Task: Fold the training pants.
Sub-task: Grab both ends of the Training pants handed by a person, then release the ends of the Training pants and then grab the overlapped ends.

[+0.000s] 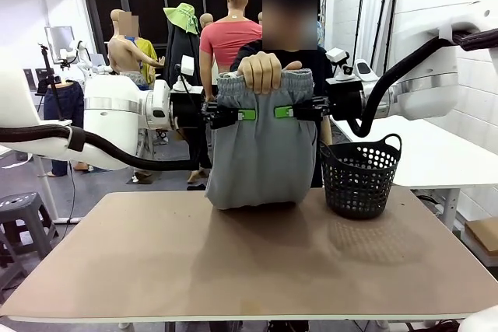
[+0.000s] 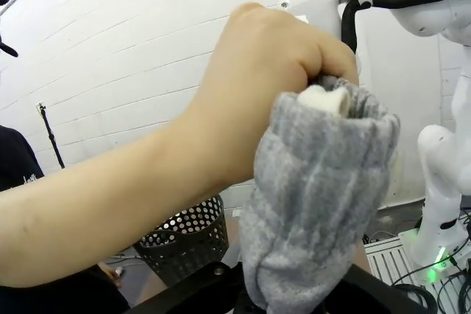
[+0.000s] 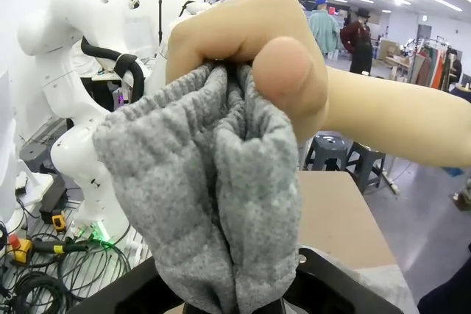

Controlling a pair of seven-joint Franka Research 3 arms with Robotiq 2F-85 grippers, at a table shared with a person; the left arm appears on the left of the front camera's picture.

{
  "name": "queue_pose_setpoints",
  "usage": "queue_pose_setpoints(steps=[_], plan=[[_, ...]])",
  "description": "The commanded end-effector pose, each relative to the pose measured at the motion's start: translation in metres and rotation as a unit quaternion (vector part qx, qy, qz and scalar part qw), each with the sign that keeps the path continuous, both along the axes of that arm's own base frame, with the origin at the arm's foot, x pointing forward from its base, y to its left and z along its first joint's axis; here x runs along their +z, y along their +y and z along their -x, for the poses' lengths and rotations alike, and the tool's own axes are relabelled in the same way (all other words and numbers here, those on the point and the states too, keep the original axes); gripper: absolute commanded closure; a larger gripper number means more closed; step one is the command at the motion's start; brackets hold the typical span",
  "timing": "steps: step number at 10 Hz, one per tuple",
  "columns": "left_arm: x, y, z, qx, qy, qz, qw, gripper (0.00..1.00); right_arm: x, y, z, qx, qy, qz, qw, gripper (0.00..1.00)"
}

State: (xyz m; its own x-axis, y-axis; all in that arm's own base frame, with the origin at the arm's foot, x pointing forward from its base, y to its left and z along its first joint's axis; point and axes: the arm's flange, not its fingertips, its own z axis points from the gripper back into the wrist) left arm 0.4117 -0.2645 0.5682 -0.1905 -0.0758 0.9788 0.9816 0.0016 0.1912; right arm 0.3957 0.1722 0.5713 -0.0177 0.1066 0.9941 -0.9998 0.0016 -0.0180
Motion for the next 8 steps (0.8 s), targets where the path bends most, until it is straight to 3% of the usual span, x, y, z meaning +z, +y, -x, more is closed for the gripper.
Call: queue_pose_setpoints(steps=[1,8], plan=[[0.0061,0.0018,0.0057,0.017,-0.018,0.015,1.0,1.0,0.003,-0.0002,0.0009,-0.003,0.0,-0.009,1.0,1.0],[0.0061,0.0018,0.0057,0.017,-0.018,0.015,1.0,1.0,0.003,-0.0002,0.0009,-0.003,0.0,-0.009,1.0,1.0]])
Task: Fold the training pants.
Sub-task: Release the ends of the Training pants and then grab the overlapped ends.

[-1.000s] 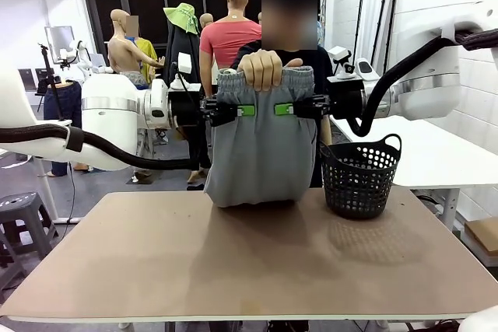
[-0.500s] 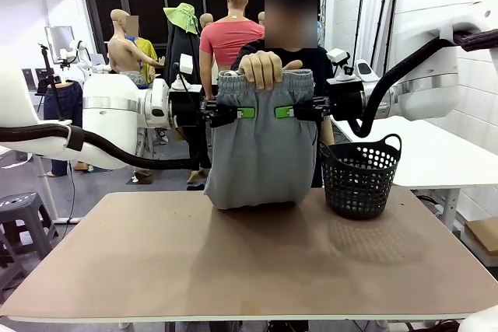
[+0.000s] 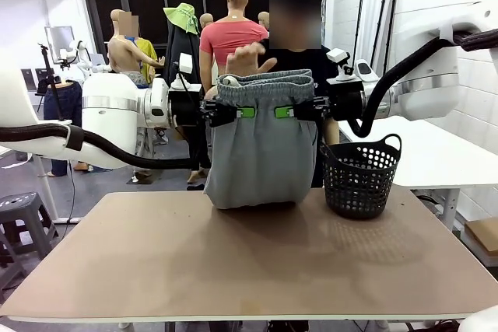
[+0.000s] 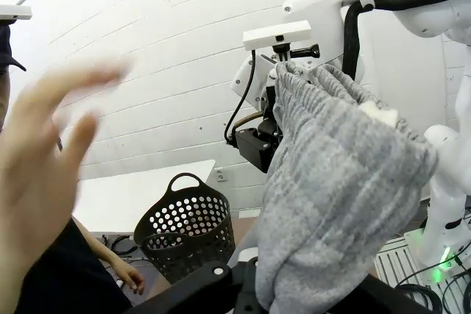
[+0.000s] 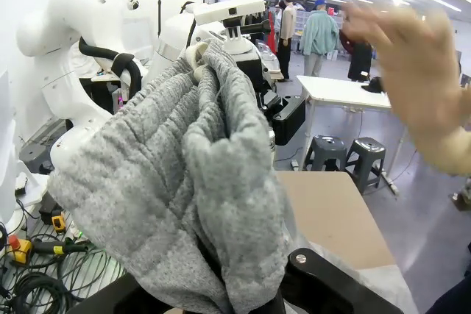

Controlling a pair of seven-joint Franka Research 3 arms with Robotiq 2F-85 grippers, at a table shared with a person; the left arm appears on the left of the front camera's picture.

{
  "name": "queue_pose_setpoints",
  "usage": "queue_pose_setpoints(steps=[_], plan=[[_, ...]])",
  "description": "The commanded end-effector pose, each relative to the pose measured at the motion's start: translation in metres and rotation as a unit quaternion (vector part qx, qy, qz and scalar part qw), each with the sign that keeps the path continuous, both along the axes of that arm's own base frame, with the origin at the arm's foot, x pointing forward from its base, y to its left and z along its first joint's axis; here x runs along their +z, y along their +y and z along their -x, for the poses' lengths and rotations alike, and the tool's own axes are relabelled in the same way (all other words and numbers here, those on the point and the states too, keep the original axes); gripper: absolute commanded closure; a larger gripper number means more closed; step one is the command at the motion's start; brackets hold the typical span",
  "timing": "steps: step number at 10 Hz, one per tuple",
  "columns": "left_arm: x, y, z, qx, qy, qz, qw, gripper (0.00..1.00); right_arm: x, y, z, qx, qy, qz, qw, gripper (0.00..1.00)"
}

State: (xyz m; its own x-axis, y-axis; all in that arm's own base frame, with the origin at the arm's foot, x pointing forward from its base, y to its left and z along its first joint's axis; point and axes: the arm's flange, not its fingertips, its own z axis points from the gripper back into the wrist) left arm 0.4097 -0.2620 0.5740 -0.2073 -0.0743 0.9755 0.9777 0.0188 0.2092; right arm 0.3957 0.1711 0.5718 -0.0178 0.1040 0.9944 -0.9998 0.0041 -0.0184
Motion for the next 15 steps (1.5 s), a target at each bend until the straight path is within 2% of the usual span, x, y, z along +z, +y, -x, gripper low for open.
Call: queue_pose_setpoints(steps=[1,15], plan=[[0.0002,-0.0007,0.0037,0.009,-0.009,0.013,1.0,1.0,0.0025,0.0009,0.001,-0.002,0.0,-0.008,1.0,1.0],[0.0002,-0.0007,0.0037,0.009,-0.009,0.013,1.0,1.0,0.0025,0.0009,0.001,-0.002,0.0,-0.008,1.0,1.0]])
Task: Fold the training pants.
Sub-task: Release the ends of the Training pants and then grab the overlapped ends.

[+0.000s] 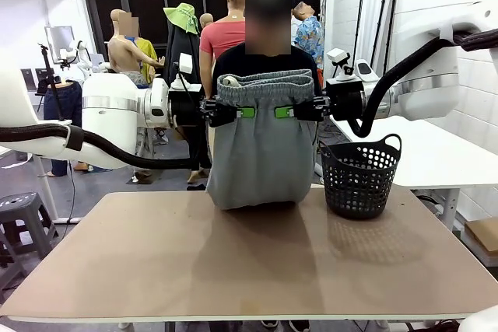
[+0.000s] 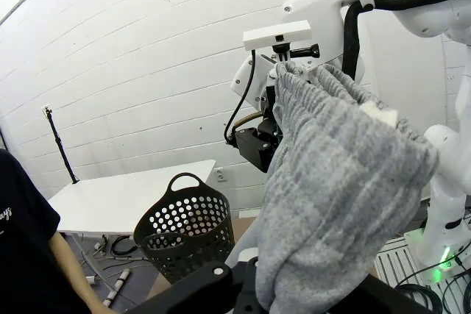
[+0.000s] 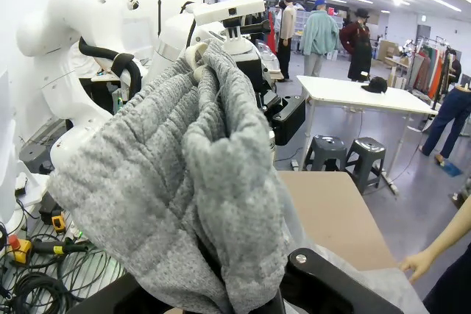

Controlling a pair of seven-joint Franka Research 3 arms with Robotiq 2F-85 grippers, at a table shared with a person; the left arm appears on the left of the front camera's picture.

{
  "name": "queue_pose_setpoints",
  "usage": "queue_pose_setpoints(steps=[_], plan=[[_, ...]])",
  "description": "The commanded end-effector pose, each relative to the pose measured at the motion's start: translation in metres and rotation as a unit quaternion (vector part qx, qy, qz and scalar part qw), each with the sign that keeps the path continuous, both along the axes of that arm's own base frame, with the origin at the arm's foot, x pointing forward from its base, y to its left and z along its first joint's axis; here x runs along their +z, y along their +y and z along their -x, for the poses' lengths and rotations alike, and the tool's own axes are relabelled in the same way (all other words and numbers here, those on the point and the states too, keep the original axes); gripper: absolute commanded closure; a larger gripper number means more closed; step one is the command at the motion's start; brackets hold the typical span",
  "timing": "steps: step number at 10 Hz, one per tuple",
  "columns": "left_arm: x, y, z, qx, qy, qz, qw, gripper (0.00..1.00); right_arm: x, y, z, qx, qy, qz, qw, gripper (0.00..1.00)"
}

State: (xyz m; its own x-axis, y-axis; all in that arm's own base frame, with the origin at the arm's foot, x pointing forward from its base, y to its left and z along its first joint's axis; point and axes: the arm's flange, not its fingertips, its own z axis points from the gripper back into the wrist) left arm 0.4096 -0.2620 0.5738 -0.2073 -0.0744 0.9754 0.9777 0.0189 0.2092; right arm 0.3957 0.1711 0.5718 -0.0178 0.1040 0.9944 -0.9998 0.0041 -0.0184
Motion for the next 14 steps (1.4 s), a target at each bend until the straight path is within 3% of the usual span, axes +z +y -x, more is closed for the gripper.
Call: queue_pose_setpoints(steps=[1,14], plan=[[0.0004,-0.0007,0.0035,0.009,-0.009,0.013,1.0,1.0,0.0025,0.0009,0.001,-0.002,0.0,-0.008,1.0,1.0],[0.0004,-0.0007,0.0035,0.009,-0.009,0.013,1.0,1.0,0.0025,0.0009,0.001,-0.002,0.0,-0.008,1.0,1.0]])
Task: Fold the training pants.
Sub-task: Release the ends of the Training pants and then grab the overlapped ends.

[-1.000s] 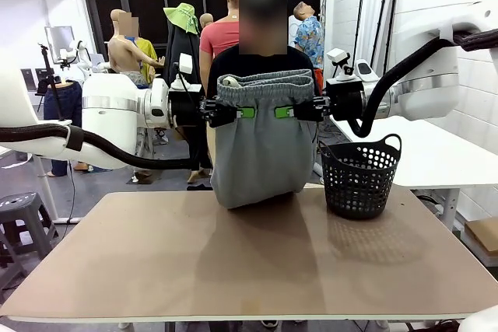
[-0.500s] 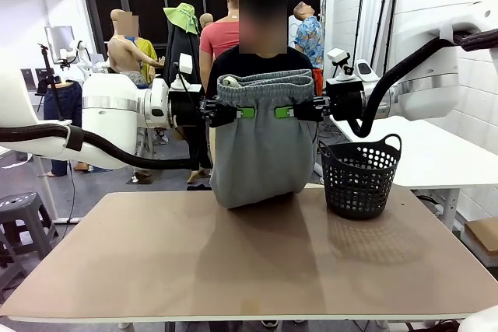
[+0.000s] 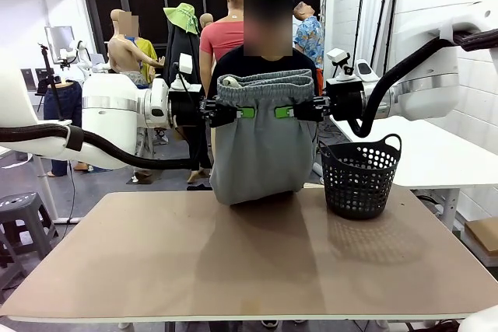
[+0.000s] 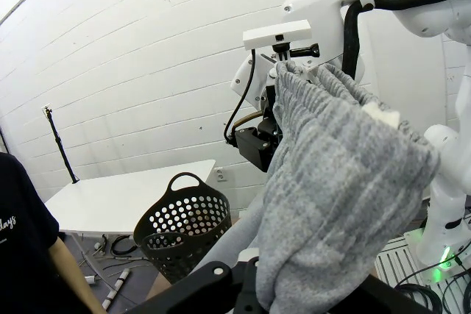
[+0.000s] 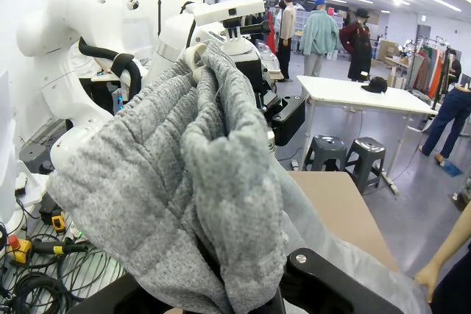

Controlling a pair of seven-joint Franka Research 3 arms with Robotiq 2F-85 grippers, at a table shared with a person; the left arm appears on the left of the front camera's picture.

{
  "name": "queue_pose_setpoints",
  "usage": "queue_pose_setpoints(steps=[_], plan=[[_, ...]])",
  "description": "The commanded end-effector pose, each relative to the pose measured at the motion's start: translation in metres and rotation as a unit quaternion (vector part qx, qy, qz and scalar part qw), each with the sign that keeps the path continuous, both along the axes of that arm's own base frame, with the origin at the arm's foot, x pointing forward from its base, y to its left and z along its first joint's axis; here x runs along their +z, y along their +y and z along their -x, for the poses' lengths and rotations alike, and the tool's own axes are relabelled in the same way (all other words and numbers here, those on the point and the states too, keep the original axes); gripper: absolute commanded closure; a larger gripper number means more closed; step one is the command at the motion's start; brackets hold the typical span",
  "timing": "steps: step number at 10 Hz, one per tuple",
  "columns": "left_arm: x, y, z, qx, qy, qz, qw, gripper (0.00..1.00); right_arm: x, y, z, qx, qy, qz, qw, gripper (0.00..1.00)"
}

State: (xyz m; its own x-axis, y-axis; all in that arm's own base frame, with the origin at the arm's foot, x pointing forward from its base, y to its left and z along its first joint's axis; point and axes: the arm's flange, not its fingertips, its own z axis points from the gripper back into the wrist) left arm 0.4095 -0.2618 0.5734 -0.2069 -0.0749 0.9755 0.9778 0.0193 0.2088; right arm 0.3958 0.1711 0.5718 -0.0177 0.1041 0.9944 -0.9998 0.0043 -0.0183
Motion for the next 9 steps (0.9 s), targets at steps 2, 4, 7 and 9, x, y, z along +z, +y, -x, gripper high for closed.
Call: queue_pose_setpoints(steps=[2,4,7,9], plan=[[0.0009,-0.0009,0.0034,0.009,-0.01,0.013,1.0,1.0,0.0025,0.0009,0.001,-0.002,0.0,-0.008,1.0,1.0],[0.0009,-0.0009,0.0034,0.009,-0.01,0.013,1.0,1.0,0.0025,0.0009,0.001,-0.002,0.0,-0.008,1.0,1.0],[0.0009,-0.0009,0.0034,0.009,-0.01,0.013,1.0,1.0,0.0025,0.0009,0.001,-0.002,0.0,-0.008,1.0,1.0],[0.0009,-0.0009,0.0034,0.009,-0.01,0.013,1.0,1.0,0.0025,0.0009,0.001,-0.002,0.0,-0.008,1.0,1.0]])
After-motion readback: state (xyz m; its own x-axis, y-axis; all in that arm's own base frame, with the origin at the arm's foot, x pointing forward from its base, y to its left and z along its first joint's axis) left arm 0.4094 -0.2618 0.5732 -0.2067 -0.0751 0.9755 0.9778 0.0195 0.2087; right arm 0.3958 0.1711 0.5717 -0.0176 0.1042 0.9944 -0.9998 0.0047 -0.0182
